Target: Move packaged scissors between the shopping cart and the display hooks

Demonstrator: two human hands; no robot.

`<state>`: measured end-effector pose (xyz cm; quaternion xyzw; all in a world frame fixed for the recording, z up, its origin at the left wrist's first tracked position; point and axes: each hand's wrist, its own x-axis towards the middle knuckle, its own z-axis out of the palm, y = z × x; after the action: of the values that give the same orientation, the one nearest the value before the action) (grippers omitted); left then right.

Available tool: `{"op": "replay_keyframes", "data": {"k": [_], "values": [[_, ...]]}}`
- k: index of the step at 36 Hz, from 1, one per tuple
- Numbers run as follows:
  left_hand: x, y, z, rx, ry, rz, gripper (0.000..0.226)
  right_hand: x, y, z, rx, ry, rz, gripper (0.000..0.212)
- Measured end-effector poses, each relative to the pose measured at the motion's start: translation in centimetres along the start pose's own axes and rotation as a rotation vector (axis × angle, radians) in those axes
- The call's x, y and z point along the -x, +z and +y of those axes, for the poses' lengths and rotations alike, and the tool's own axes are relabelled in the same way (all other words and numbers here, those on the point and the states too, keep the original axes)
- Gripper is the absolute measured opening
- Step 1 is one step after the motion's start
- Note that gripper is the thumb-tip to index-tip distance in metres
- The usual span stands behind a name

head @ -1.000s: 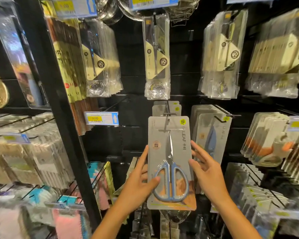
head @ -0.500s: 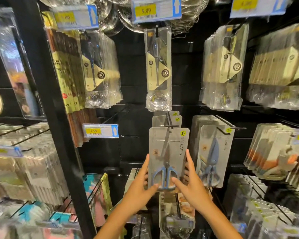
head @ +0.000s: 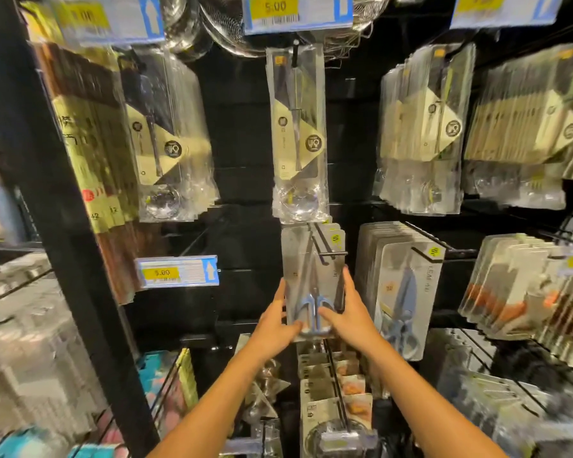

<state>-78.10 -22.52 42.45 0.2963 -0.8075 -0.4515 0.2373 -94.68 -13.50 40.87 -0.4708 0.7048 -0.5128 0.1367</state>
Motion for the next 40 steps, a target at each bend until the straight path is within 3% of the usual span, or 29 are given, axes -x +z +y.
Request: {"op": "replay_keyframes", "data": {"k": [6,13,24,31,40], "values": [[-0.2,-0.2,-0.2,-0.059,0.035,0.036,0.085,-1.9,0.0,2.2,0.045,0.038,-0.002,0.097],[3.8,-1.1,-3.5,-0.296,-0.01,0.098,0.074,3.9,0.5,1.9,0.13,0.017,-0.07,0.073],[16.9,-1.5,-9.4,-0.572,0.058,0.04,0.058,12.2,4.6,5.2,0.215,-0.125,-0.379,0.048],[28.6,-1.9,-13.8,-0.554,-0.063,0.034,0.056,19.2,9.1,5.3,0.237,-0.202,-0.667,0.047],[44.5,-2.1,-16.7,-0.511,-0.326,0.219,0.052,28.5,15.6,4.7,0.15,-0.197,-1.006,0.043]]}}
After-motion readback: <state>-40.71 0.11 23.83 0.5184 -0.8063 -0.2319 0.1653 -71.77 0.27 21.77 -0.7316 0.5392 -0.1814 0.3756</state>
